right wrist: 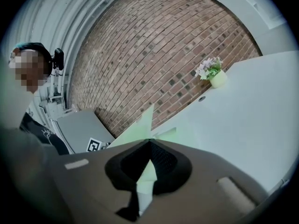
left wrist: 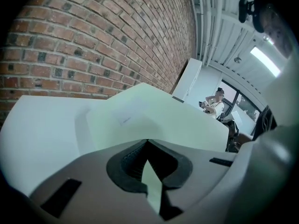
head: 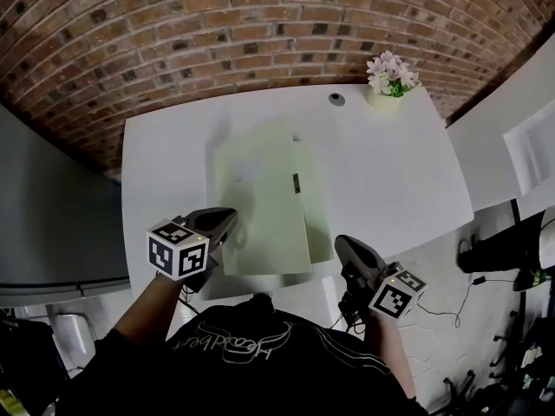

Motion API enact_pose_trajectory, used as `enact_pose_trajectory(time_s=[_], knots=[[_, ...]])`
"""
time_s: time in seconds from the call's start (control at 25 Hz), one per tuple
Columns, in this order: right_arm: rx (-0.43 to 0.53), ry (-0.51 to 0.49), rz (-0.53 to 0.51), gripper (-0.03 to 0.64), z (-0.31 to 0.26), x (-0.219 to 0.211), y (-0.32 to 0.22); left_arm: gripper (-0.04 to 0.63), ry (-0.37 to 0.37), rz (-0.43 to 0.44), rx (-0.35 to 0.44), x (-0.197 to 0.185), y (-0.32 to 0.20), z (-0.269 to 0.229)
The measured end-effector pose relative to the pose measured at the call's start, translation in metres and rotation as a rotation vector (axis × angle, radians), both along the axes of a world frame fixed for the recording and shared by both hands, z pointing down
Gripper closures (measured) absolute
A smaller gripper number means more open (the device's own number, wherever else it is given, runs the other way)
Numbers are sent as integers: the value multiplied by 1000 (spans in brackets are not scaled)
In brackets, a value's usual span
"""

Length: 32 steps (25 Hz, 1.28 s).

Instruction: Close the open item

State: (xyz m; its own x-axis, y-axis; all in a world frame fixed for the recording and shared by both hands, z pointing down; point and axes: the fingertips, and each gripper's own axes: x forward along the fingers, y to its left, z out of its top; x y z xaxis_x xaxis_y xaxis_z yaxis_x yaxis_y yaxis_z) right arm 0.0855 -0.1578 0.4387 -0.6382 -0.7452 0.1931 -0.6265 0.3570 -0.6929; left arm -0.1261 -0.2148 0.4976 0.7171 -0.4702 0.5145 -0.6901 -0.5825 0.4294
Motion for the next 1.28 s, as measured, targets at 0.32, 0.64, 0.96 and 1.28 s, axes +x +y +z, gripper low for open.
enact_pose_trajectory(time_s=[0.32,0.64,0.96,1.28], knots=[[-33,26,22,614,20,7,-10,594,-1,41,-10,10,2,8],[-39,32,38,614,28,11,-6,594,5,53,-10,17,3,8],[-63,47,22,614,44,22,-4,594,-10,42,-12,22,3,11],[-93,44,0,614,54,29,-14,594,-49,24,-11,27,3,13]])
